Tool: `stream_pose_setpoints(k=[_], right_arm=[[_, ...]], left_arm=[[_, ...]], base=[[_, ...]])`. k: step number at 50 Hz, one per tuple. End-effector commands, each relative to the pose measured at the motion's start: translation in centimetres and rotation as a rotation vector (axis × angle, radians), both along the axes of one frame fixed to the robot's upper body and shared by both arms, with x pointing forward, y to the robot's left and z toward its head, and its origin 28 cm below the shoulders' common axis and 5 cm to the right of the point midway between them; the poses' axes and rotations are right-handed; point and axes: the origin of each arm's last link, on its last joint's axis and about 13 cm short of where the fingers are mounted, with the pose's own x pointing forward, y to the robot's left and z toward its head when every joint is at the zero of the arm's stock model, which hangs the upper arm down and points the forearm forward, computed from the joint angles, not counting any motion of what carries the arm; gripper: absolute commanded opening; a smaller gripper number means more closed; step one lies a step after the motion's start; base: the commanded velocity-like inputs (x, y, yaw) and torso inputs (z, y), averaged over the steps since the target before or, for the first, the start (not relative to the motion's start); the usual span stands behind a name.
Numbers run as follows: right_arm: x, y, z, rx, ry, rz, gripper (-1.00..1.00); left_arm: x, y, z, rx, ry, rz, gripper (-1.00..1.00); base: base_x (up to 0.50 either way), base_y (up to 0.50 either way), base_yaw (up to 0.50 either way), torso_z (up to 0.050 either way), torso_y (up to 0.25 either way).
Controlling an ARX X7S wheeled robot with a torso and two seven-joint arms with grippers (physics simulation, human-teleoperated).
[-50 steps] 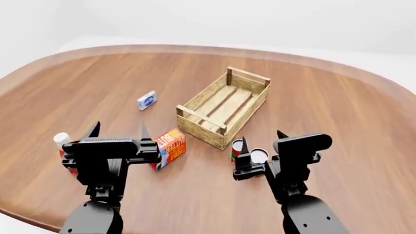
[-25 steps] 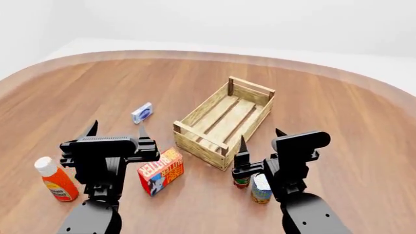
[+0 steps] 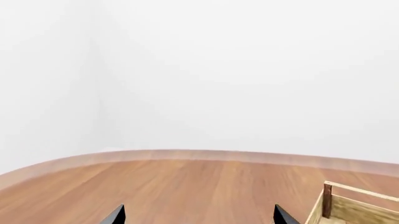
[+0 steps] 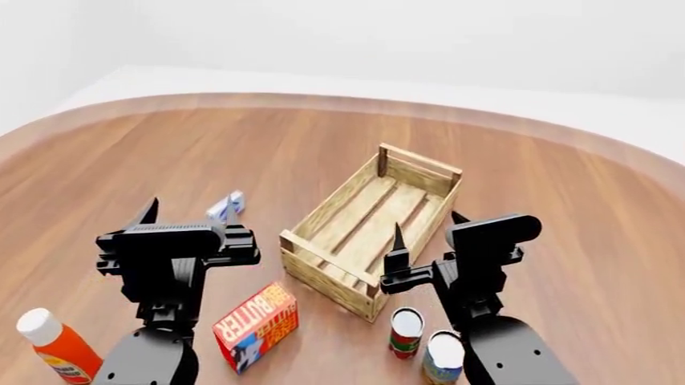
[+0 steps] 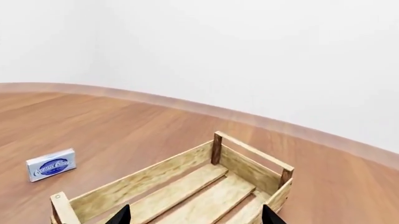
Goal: Pick up the ketchup, and put it in the wooden tray.
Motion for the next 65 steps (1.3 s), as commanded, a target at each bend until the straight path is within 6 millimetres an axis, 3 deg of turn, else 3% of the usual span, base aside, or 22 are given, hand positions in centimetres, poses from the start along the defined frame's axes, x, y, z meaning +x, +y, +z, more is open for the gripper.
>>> stream_pose_setpoints(k=[1, 24, 35, 52, 65], right_arm=[[0.0, 0.1, 0.0, -0.001, 0.0, 0.003, 1.0], [0.0, 0.1, 0.1, -0.005, -0.008, -0.002, 1.0], [-0.1, 0.2, 0.1, 0.004, -0.021, 0.008, 1.0], [0.0, 0.2, 0.3, 0.009, -0.035, 0.02, 1.0], [-0.1, 0.2, 0.5, 0.003, -0.046, 0.024, 1.0]], left_arm=[[0.0, 0.1, 0.1, -0.001, -0.002, 0.004, 1.0], [-0.3, 0.3, 0.1, -0.005, -0.01, 0.005, 1.0], [-0.5, 1.1, 0.1, -0.003, -0.026, 0.006, 1.0], [-2.0, 5.6, -0.8, 0.03, -0.038, 0.187, 1.0], [-3.7, 7.7, -2.4, 0.039, 0.0, 0.3, 1.0]], base=[[0.27, 0.04, 0.0, 0.0, 0.0], [0.27, 0.04, 0.0, 0.0, 0.001], [0.0, 0.0, 0.0, 0.0, 0.0], [0.0, 0.0, 0.0, 0.0, 0.0], [0.0, 0.0, 0.0, 0.0, 0.0]])
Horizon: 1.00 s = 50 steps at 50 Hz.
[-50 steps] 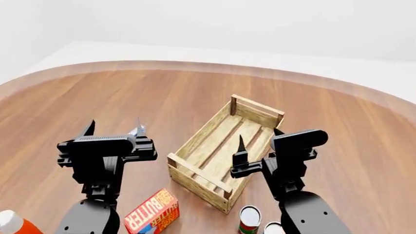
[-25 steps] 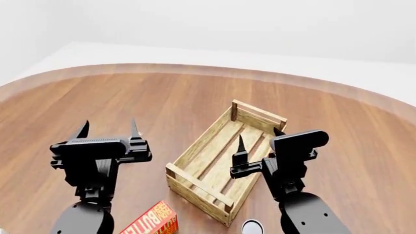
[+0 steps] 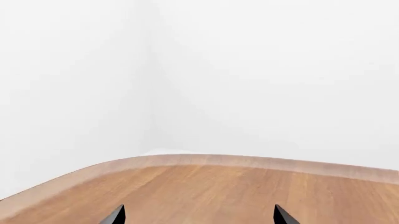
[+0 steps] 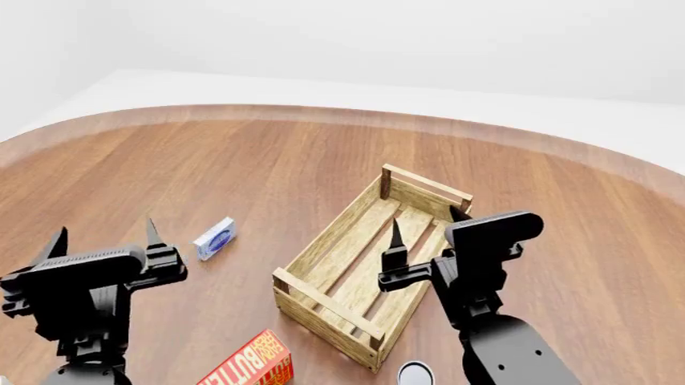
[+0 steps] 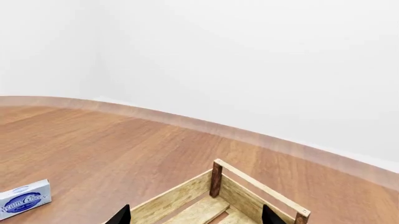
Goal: Pick up the ketchup, and put it in the wooden tray.
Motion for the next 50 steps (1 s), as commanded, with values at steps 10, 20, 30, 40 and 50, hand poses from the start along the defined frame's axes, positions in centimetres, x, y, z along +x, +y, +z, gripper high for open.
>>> stream_pose_setpoints(k=[10, 20, 30, 40, 50], right_arm=[[-0.1, 0.4, 0.2, 0.0, -0.016, 0.016, 1.0], [-0.1, 0.7, -0.1, 0.002, -0.017, 0.031, 1.0], [0.0, 1.0, -0.3, 0.009, -0.019, 0.043, 1.0], [0.0, 1.3, -0.7, 0.007, -0.019, 0.055, 1.0], [-0.2, 1.7, -1.1, 0.005, -0.022, 0.065, 1.0]], left_arm=[[-2.2, 3.4, -2.2, 0.007, 0.038, 0.186, 1.0], [-3.4, 4.4, -2.7, 0.01, 0.051, 0.237, 1.0], [-4.2, 4.9, -3.0, 0.028, 0.053, 0.257, 1.0], [-6.2, 5.3, -3.4, 0.038, 0.062, 0.263, 1.0], [-8.3, 5.7, -3.4, 0.039, 0.068, 0.264, 1.0]], base=[[0.0, 0.0, 0.0, 0.0, 0.0], [0.0, 0.0, 0.0, 0.0, 0.0], [0.0, 0.0, 0.0, 0.0, 0.0], [0.0, 0.0, 0.0, 0.0, 0.0], [0.0, 0.0, 0.0, 0.0, 0.0]])
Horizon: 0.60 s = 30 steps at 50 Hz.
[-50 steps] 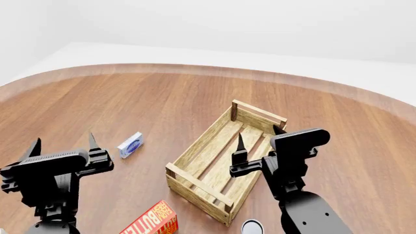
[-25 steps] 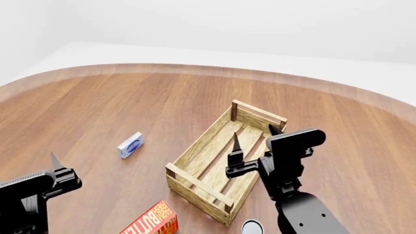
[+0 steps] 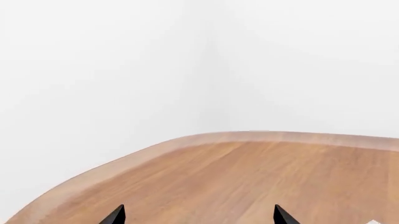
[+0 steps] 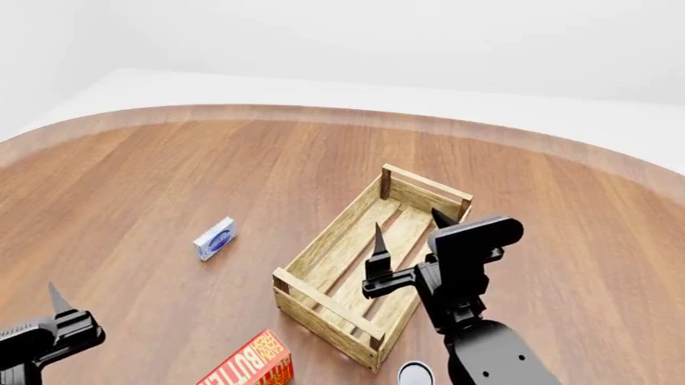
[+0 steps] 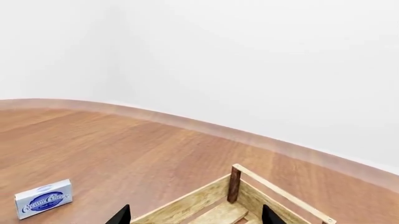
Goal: Pick up the ketchup, and put it in the wooden tray.
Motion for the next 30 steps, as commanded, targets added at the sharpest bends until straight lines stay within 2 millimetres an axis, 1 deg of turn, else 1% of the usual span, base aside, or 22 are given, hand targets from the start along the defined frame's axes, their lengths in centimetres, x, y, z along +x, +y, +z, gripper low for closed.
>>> stream_pose_setpoints(k=[1, 9, 17, 25, 30], right_arm=[[-0.2, 0.4, -0.4, -0.002, -0.004, 0.01, 1.0], [-0.4, 0.5, -0.5, -0.012, -0.007, 0.007, 1.0], [0.1, 0.4, -0.8, -0.011, -0.016, 0.006, 1.0], [0.1, 0.0, -1.1, -0.014, -0.016, -0.002, 1.0], [-0.1, -0.3, -1.2, -0.019, -0.012, -0.007, 1.0]], left_arm=[[-2.2, 0.5, -0.2, 0.006, 0.01, 0.007, 1.0], [-3.6, 0.8, -0.9, 0.001, 0.023, 0.02, 1.0], [-5.4, 0.9, -1.4, 0.001, 0.039, 0.046, 1.0], [-6.1, 0.8, -1.6, 0.015, 0.045, 0.068, 1.0], [-7.0, 0.7, -1.8, 0.023, 0.049, 0.075, 1.0]], base=[[0.0, 0.0, 0.0, 0.0, 0.0], [0.0, 0.0, 0.0, 0.0, 0.0], [0.0, 0.0, 0.0, 0.0, 0.0], [0.0, 0.0, 0.0, 0.0, 0.0], [0.0, 0.0, 0.0, 0.0, 0.0]])
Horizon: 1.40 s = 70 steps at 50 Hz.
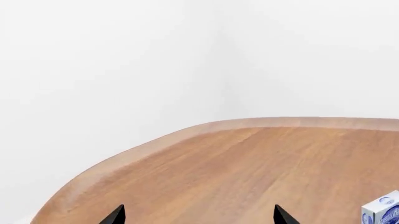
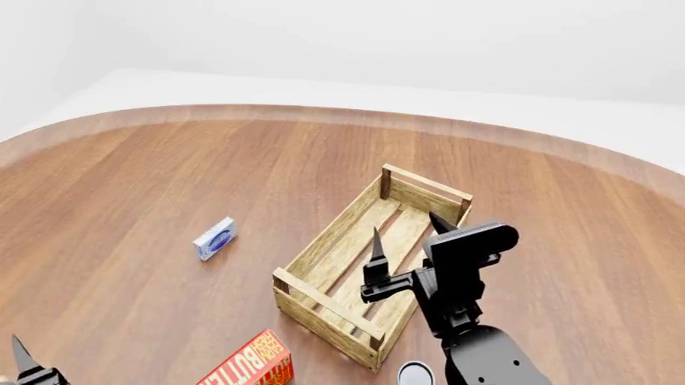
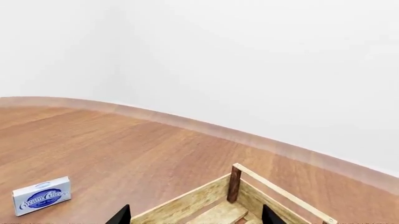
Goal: Pick up the ketchup, and put it in the wooden tray.
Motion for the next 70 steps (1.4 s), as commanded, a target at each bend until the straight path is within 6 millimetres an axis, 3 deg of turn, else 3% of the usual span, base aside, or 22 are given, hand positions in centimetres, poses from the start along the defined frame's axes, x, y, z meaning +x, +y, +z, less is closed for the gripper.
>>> stream_pose_setpoints(k=[1, 6, 15, 37, 56, 70], right_arm=[[-0.1, -0.5, -0.3, -0.007, 0.0, -0.009, 1.0], [-0.3, -0.7, -0.4, -0.007, 0.008, -0.012, 1.0], [-0.2, -0.7, -0.6, -0.009, 0.02, -0.01, 1.0], [-0.9, -0.7, -0.4, -0.019, 0.024, -0.046, 1.0], [-0.9, -0.4, -0.9, -0.014, 0.033, -0.053, 1.0], [-1.4, -0.5, -0.9, -0.012, 0.033, -0.068, 1.0]], left_arm=[[-1.7, 0.0, -0.4, 0.015, 0.012, 0.024, 1.0], [-1.9, -0.2, -0.2, 0.026, 0.012, 0.04, 1.0], [-4.1, 0.5, -0.9, 0.012, 0.041, 0.103, 1.0], [-6.1, 2.8, -2.9, 0.055, 0.089, 0.227, 1.0], [-5.5, 4.5, -4.3, 0.063, 0.118, 0.274, 1.0], [-4.3, 3.8, -3.6, 0.025, 0.084, 0.195, 1.0]], base=[[0.0, 0.0, 0.0, 0.0, 0.0], [0.0, 0.0, 0.0, 0.0, 0.0], [0.0, 0.0, 0.0, 0.0, 0.0], [0.0, 0.0, 0.0, 0.0, 0.0], [0.0, 0.0, 0.0, 0.0, 0.0], [0.0, 0.0, 0.0, 0.0, 0.0]])
